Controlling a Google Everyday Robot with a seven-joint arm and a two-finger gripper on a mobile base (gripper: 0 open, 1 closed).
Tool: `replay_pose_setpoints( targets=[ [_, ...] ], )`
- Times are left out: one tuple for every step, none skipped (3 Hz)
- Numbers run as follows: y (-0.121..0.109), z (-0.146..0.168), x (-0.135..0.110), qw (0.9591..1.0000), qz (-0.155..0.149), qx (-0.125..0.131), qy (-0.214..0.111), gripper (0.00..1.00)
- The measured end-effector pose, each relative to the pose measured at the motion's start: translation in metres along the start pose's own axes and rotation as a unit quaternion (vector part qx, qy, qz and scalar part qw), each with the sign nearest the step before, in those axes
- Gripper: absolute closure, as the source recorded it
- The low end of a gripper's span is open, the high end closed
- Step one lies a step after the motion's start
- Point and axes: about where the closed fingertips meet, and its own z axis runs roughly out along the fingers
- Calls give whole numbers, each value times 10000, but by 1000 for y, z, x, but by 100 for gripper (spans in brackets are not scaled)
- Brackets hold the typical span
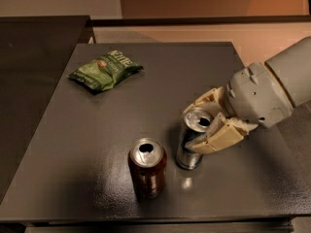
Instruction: Move redbull can near coke can
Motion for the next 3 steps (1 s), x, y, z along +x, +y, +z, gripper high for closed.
replay_pose_setpoints(
  targets=[
    [9,2,-3,9999,-10,-151,52,82],
    [14,6,-3,9995,71,-314,57,59],
    [18,10,-4,9990,146,-419,91,35]
  ],
)
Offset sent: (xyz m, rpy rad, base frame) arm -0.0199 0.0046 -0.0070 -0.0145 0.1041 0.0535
